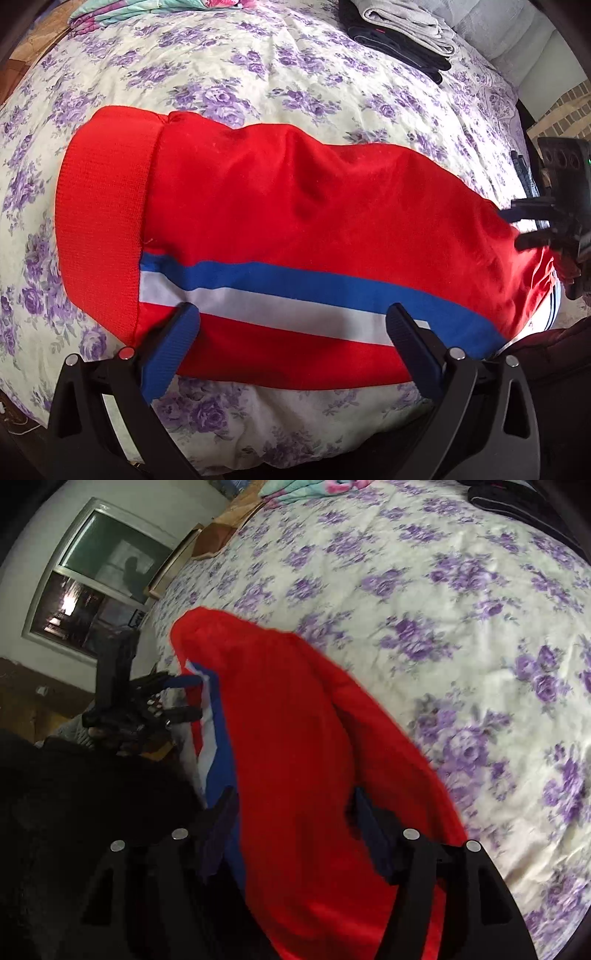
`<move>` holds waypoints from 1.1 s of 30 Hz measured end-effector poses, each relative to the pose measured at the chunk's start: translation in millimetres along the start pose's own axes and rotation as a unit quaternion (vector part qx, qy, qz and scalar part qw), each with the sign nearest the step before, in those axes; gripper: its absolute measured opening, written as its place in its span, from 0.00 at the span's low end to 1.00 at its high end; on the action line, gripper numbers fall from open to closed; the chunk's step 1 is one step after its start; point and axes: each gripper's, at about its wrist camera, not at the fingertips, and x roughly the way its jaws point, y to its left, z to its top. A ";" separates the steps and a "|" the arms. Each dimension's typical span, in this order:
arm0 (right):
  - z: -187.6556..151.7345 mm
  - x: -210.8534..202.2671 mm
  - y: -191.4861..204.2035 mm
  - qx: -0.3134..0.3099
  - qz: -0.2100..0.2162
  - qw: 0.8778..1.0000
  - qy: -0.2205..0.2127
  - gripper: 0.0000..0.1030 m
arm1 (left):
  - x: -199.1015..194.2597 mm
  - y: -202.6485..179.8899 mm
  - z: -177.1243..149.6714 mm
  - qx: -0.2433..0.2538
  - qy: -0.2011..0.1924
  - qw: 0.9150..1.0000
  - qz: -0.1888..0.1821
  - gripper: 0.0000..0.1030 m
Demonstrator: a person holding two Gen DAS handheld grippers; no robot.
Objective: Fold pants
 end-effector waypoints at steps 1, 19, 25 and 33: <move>5.9 -1.7 -8.1 0.018 0.010 1.000 -0.006 0.63 | 0.1 -0.7 0.3 0.000 0.000 1.000 0.001 0.95; 80.4 88.2 14.3 0.082 0.181 0.980 0.018 0.72 | 0.4 -3.9 -2.6 0.003 -0.009 1.000 0.006 0.96; 78.1 42.6 -27.3 0.170 0.185 0.962 -0.108 0.70 | -2.8 -3.5 -6.3 0.001 -0.013 1.000 0.003 0.96; 69.9 3.0 -37.2 0.169 0.149 0.968 -0.112 0.72 | -5.4 -3.0 -9.3 0.000 -0.018 1.000 0.003 0.96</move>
